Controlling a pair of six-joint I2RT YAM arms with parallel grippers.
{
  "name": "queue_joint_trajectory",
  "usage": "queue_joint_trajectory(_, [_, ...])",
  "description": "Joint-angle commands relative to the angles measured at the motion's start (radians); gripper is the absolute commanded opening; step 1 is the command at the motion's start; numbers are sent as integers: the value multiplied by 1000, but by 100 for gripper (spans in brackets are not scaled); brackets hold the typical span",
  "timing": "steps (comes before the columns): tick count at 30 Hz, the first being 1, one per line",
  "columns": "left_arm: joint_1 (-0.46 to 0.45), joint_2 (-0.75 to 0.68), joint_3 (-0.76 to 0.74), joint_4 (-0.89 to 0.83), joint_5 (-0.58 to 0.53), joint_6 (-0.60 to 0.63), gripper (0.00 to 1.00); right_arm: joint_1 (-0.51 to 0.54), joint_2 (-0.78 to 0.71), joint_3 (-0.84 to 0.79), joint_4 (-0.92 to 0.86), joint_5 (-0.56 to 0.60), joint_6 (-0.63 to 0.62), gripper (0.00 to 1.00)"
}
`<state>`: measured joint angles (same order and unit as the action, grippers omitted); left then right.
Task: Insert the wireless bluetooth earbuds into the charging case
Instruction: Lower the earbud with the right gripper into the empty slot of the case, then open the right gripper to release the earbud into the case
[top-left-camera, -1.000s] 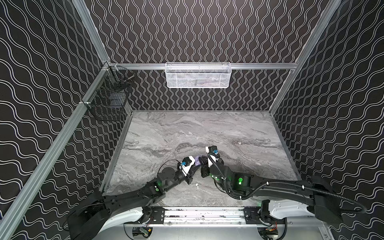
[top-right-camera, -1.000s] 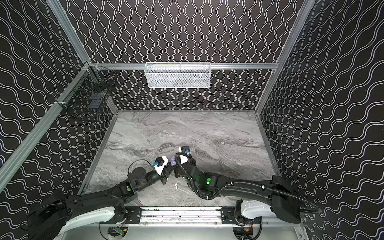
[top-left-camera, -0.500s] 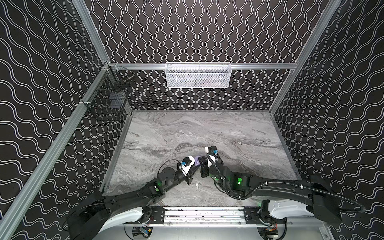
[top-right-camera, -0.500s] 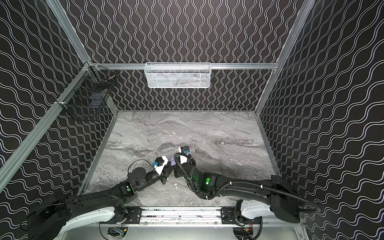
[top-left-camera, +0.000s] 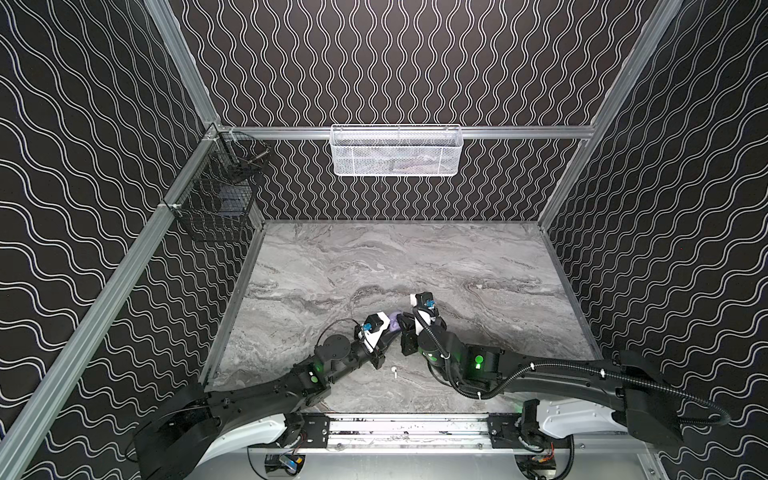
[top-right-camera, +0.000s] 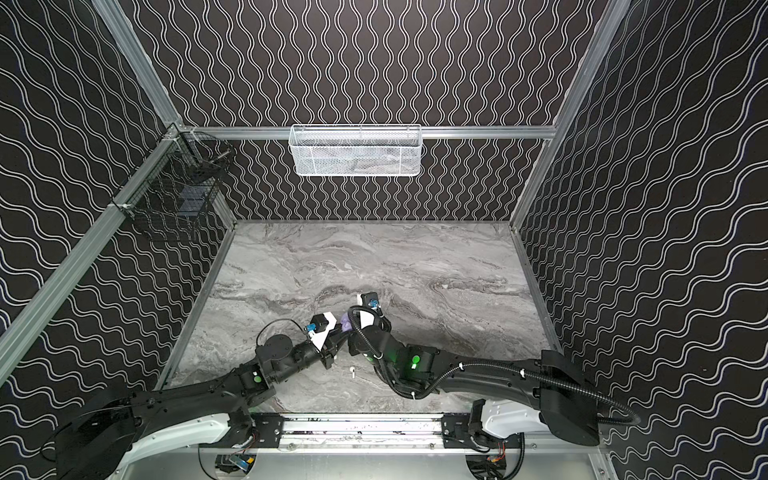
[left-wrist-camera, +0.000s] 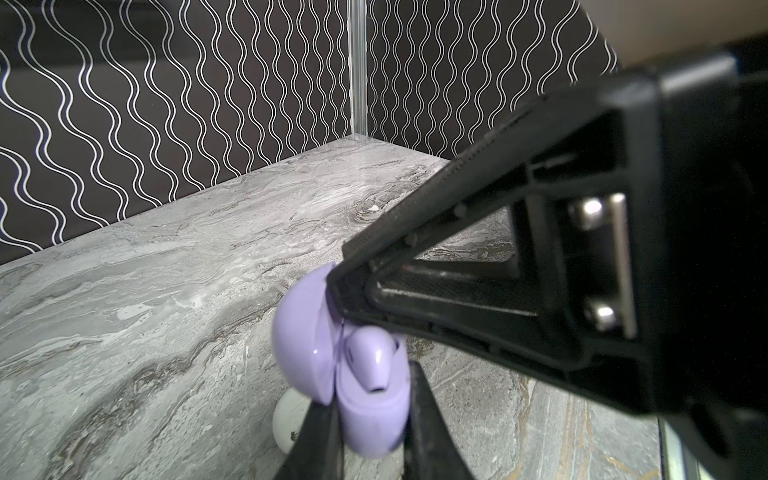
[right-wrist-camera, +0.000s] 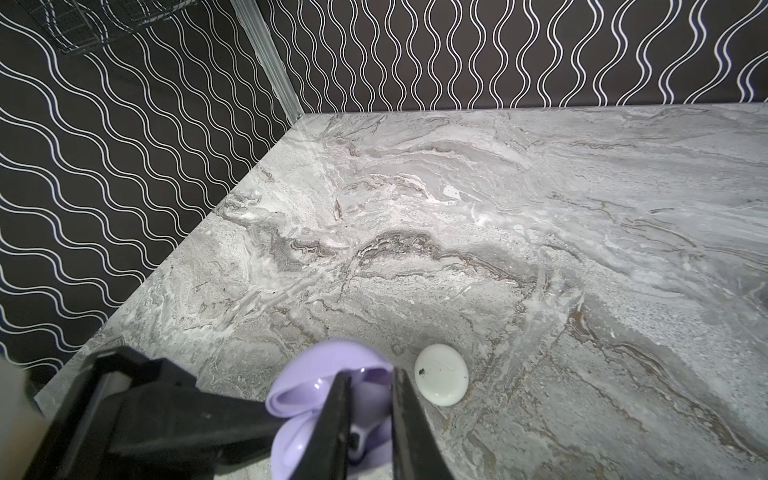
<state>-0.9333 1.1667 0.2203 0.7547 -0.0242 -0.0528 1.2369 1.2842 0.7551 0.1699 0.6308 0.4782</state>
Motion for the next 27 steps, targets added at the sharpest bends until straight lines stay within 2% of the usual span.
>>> queue_joint_trajectory(1, [3, 5, 1, 43, 3, -7, 0, 1, -8, 3, 0, -10, 2, 21])
queue_joint_trajectory(18, [2, 13, 3, 43, 4, -5, 0, 0, -61, -2, -13, 23, -15, 26])
queue_joint_trajectory(27, [2, 10, 3, 40, 3, 1, 0, -3, -97, -6, -45, 45, -4, 32])
